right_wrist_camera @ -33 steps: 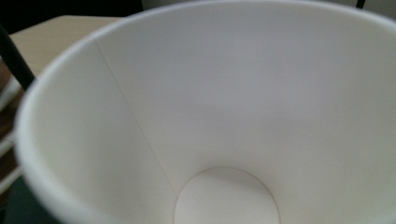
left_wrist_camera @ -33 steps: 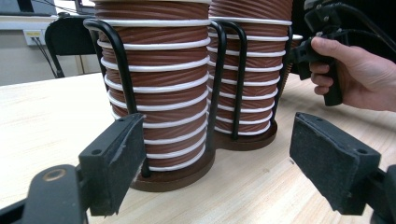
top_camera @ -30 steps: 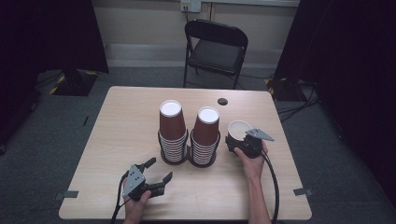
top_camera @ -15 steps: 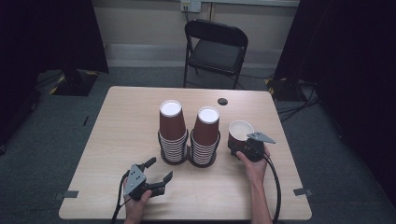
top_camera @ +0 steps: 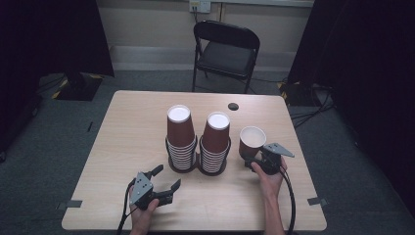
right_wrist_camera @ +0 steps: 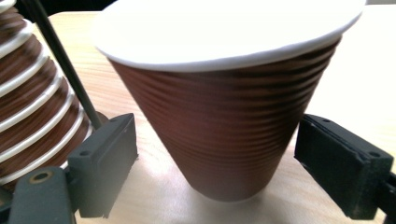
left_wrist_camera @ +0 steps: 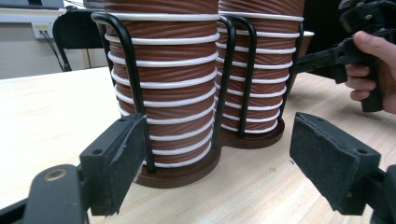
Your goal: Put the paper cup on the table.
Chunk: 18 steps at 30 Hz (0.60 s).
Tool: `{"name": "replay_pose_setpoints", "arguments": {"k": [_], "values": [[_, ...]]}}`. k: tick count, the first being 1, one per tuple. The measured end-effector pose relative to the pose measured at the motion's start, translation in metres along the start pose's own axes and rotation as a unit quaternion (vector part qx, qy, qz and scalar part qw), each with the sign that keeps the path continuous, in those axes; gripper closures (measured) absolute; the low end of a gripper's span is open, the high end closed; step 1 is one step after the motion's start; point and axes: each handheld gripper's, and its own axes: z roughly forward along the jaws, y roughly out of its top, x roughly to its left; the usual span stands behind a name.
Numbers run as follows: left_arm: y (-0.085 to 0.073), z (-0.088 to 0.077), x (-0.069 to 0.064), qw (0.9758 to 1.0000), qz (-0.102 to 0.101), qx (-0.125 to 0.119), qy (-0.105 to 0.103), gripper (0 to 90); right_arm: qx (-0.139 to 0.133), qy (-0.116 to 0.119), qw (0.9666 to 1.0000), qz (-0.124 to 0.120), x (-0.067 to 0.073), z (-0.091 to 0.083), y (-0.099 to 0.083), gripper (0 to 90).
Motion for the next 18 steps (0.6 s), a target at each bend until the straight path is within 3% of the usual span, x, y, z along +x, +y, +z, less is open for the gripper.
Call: {"name": "replay_pose_setpoints", "arguments": {"k": [5,12,18], "values": [[0.000,0.000,-0.001,1.0000,0.000,-0.002,0.007,18.1,-0.005,-0.016,0.9999,-0.002,0.003,-0.013,-0.004,12.7],[-0.001,-0.001,0.000,0.9999,-0.008,-0.005,0.014,18.2,-0.029,-0.009,0.9995,0.004,0.009,-0.031,-0.013,12.9],[0.000,0.000,-0.002,0.9996,-0.005,-0.001,0.028,19.1,-0.050,0.002,0.9987,0.000,0.026,-0.046,-0.019,13.2]]}}
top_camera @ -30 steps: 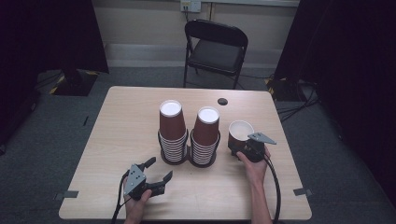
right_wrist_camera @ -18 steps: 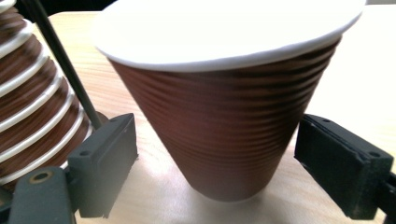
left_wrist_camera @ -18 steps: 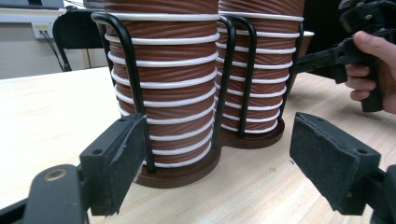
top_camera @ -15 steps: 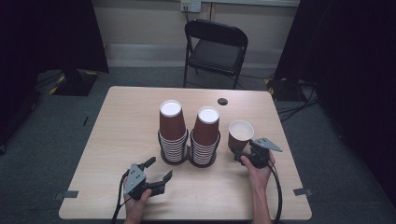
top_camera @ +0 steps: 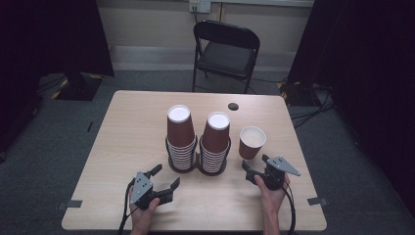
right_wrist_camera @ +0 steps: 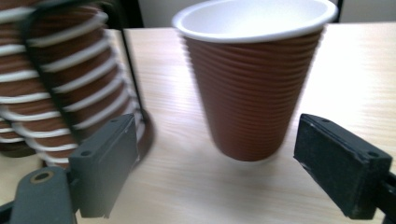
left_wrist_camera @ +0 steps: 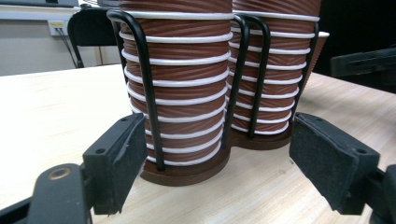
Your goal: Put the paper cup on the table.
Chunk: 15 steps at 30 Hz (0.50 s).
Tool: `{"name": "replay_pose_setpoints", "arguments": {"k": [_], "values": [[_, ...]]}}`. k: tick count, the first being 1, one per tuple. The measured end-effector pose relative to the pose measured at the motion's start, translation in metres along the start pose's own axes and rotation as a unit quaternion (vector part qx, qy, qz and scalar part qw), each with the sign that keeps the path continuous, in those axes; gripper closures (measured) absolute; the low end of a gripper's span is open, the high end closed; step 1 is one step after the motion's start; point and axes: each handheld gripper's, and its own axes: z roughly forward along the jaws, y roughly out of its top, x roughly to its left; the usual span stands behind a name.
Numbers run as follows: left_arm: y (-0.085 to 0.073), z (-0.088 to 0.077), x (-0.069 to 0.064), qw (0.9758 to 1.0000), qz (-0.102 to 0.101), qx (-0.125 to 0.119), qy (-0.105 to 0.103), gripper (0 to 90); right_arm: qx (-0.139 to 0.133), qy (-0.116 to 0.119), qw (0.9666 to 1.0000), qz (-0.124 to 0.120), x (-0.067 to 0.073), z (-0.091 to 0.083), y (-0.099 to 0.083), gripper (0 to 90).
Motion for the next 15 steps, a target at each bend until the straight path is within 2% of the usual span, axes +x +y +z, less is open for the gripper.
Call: {"name": "replay_pose_setpoints", "arguments": {"k": [4,6,9,12,15], "values": [[0.000,0.000,0.001,0.9999,-0.012,-0.003,0.003,18.6,-0.009,0.009,0.9999,-0.005,0.013,-0.007,-0.005,13.5],[0.000,0.000,0.001,1.0000,-0.007,0.000,0.005,18.7,-0.009,0.015,0.9998,-0.006,0.019,-0.010,-0.009,13.8],[0.000,0.000,0.001,0.9999,-0.012,0.002,0.007,18.8,-0.009,0.014,0.9998,-0.007,0.027,-0.014,-0.016,13.9],[0.000,0.000,0.001,0.9998,-0.016,0.004,0.009,18.8,-0.020,0.028,0.9994,0.001,0.035,-0.021,-0.021,14.2],[0.001,0.001,0.001,0.9996,-0.019,0.014,0.015,18.8,-0.034,0.036,0.9988,-0.001,0.045,-0.028,-0.024,14.3]]}}
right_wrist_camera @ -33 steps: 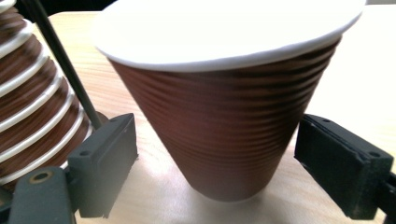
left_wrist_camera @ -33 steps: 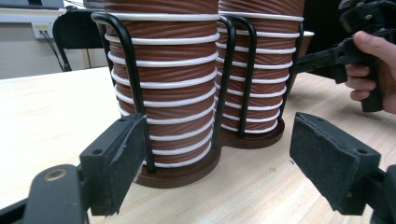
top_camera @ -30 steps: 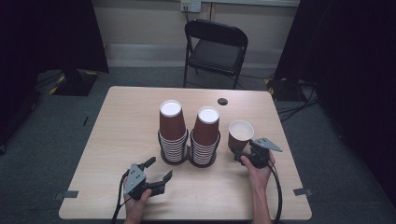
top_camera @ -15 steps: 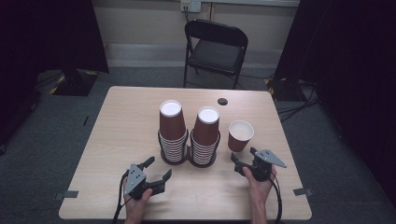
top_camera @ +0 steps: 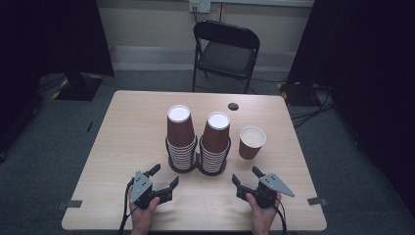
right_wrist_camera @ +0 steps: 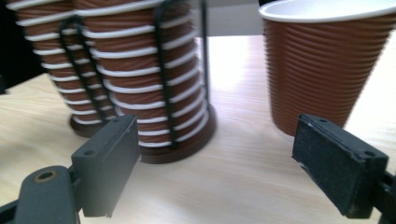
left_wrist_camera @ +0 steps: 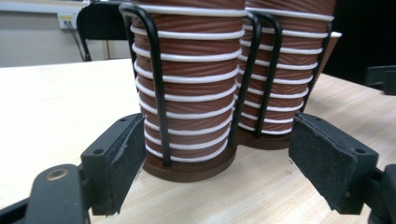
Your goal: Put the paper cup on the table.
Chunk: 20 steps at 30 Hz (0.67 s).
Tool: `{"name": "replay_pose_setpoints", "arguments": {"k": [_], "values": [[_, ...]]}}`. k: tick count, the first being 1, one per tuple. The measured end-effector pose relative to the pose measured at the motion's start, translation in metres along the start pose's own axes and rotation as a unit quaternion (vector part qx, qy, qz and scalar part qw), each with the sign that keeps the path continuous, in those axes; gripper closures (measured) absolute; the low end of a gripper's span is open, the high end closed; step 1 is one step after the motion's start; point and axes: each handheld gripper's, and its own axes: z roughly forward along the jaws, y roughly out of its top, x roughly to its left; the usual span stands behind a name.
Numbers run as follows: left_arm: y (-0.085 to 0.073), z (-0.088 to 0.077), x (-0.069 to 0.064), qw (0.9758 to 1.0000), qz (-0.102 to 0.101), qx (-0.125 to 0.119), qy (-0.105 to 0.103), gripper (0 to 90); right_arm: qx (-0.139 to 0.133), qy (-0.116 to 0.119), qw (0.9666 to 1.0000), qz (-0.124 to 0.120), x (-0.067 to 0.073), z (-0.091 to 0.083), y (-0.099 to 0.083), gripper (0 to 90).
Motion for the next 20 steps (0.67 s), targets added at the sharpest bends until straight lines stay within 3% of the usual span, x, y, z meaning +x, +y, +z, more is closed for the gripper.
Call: {"name": "replay_pose_setpoints", "arguments": {"k": [2,6,14,20], "values": [[0.000,0.000,0.000,1.0000,0.005,0.000,-0.003,18.8,-0.003,0.008,0.9999,-0.009,0.008,-0.002,-0.002,14.3],[-0.001,-0.001,0.001,1.0000,-0.004,-0.006,-0.003,18.8,-0.001,0.008,0.9997,-0.023,0.021,-0.005,-0.007,14.5],[-0.001,-0.002,-0.001,0.9999,0.002,-0.010,0.001,18.8,-0.007,0.011,0.9995,-0.027,0.028,-0.005,-0.014,14.3],[-0.001,-0.003,0.000,0.9999,-0.004,-0.013,0.001,18.8,-0.011,0.012,0.9994,-0.029,0.028,-0.006,-0.014,14.2]]}}
